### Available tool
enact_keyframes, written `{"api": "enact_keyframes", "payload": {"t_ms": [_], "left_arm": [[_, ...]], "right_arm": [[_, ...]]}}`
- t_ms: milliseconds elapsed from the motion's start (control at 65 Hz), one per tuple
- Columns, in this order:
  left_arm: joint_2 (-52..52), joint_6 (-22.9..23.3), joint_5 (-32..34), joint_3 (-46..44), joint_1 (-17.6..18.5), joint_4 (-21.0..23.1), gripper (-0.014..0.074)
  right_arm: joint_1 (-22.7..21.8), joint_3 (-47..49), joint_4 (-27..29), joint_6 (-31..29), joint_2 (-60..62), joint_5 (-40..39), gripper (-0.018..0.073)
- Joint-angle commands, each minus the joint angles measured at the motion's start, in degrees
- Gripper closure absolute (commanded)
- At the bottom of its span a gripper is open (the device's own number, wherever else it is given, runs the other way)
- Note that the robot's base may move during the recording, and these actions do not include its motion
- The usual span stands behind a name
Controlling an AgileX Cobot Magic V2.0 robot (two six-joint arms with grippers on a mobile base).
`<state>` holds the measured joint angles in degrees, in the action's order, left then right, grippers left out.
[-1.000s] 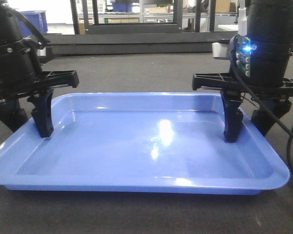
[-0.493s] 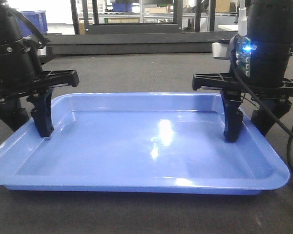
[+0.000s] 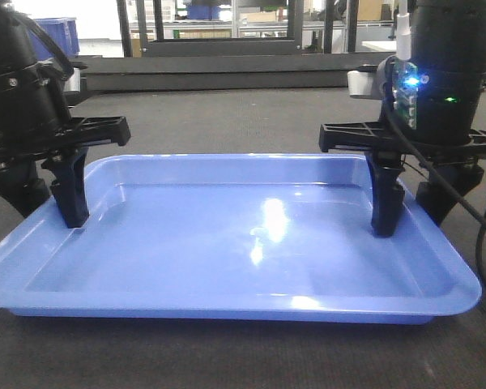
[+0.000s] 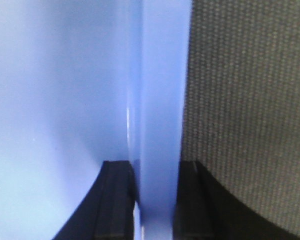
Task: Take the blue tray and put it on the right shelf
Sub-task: 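Lift the blue tray off the table with both grippers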
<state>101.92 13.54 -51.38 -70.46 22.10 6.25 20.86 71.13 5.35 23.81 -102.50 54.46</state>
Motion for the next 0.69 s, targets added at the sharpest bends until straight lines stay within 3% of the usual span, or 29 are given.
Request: {"api": "enact_keyframes", "payload": {"t_ms": [0, 262, 416, 600, 677], "left_arm": [[-2.59, -1.78, 0.6, -1.16, 0.21, -2.22, 0.0645], [-2.59, -1.78, 0.82, -1.16, 0.21, -1.88, 0.0645], [-2.59, -1.78, 0.65, -1.48, 0.1, 1.83, 0.0645], [-5.66, -1.4, -6.22, -6.04, 0.1, 1.72, 0.0645], [-8.89, 2.36, -7.65, -6.44, 0.21, 1.82, 0.0645]], "right_arm": [[-0.14, 1.16, -1.85, -1.51, 2.62, 0.08, 0.0398], [-0.14, 1.16, -1.85, -1.52, 2.62, -0.18, 0.0398], [-0.14, 1.53, -1.85, -1.52, 2.62, -0.87, 0.0398], [-0.14, 5.45, -1.9, -1.52, 6.19, 1.73, 0.0398], [-0.14, 5.84, -1.9, -0.58, 8.92, 1.34, 0.0398]]}}
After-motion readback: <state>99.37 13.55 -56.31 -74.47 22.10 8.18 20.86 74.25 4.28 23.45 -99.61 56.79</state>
